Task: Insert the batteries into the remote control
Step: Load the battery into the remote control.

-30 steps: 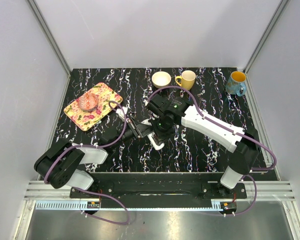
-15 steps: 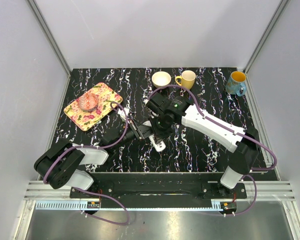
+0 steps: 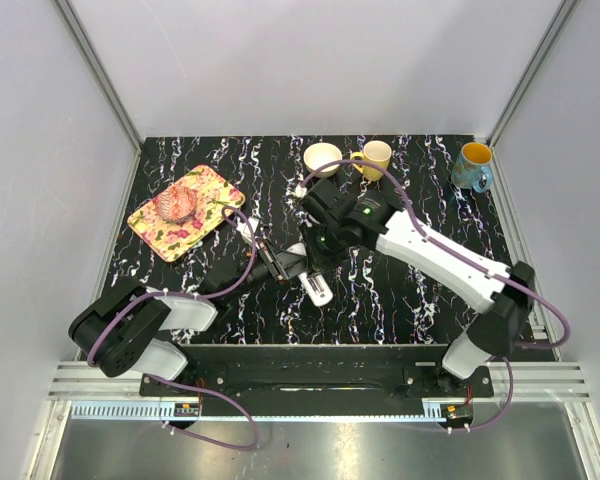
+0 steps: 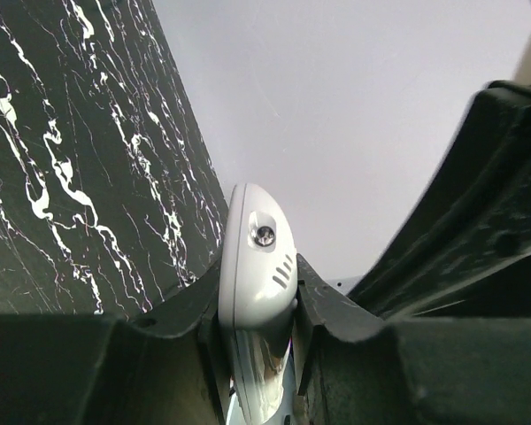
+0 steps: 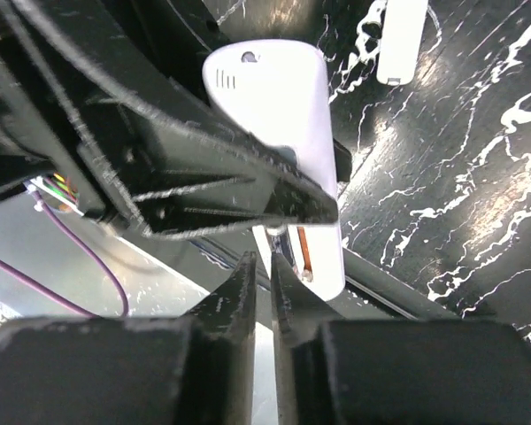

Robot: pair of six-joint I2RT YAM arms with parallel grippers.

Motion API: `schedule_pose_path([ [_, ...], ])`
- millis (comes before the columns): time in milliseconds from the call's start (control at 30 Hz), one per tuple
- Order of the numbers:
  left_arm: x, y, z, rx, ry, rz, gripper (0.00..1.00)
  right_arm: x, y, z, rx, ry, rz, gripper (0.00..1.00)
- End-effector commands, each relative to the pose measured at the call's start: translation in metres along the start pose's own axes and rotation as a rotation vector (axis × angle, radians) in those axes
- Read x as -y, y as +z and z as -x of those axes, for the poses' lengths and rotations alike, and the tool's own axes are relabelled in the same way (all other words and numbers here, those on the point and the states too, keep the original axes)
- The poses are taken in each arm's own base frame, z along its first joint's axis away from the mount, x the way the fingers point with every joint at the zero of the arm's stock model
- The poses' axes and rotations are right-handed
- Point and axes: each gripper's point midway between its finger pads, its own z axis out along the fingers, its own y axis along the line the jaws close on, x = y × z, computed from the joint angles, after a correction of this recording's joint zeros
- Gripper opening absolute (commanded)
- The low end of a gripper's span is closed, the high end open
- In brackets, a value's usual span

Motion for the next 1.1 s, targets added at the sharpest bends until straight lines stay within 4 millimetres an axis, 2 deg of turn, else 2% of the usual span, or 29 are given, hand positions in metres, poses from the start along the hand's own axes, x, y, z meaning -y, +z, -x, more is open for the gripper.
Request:
schedule_pose_path([
  [0, 0.059, -0.007, 0.016, 0.068, 0.08, -0.235, 0.0, -0.002, -0.064, 0.028, 0.237, -0.004, 0.008, 0.21],
  [33, 0.06, -0.008, 0.017, 0.071, 0.078, -0.24, 0.0, 0.004, -0.072, 0.031, 0.287, 0.003, -0.01, 0.3],
  [100, 0.061, -0.009, 0.017, 0.06, 0.077, -0.246, 0.0, 0.011, -0.077, 0.034, 0.323, 0.022, -0.011, 0.39],
  [133, 0.063, -0.01, 0.016, 0.054, 0.073, -0.259, 0.0, 0.014, -0.078, 0.033, 0.344, 0.031, 0.001, 0.47],
  [200, 0.066, -0.012, 0.013, 0.03, 0.069, -0.277, 0.0, 0.024, -0.076, 0.035, 0.354, 0.06, 0.005, 0.54],
  [233, 0.069, -0.013, 0.014, 0.028, 0.063, -0.295, 0.0, 0.022, -0.07, 0.03, 0.345, 0.058, 0.053, 0.59],
  [300, 0.074, -0.016, 0.011, 0.002, 0.058, -0.32, 0.0, 0.023, -0.063, 0.027, 0.339, 0.072, 0.115, 0.62],
  [367, 0.081, -0.018, 0.012, -0.009, 0.049, -0.358, 0.0, 0.012, -0.055, 0.021, 0.337, 0.074, 0.261, 0.65],
  [533, 0.093, -0.021, 0.006, -0.06, 0.068, -0.404, 0.0, -0.009, -0.047, 0.013, 0.365, 0.046, 0.447, 0.69],
  [700, 0.106, -0.022, 0.007, -0.071, 0.088, -0.441, 0.0, -0.01, -0.037, 0.009, 0.35, 0.039, 0.474, 0.67],
  [800, 0.107, -0.022, 0.007, -0.068, 0.084, -0.443, 0.0, -0.013, -0.035, 0.007, 0.35, 0.038, 0.504, 0.66],
  [1067, 0.115, -0.025, 0.007, -0.066, 0.096, -0.466, 0.0, -0.005, -0.021, 0.001, 0.327, 0.056, 0.481, 0.6],
])
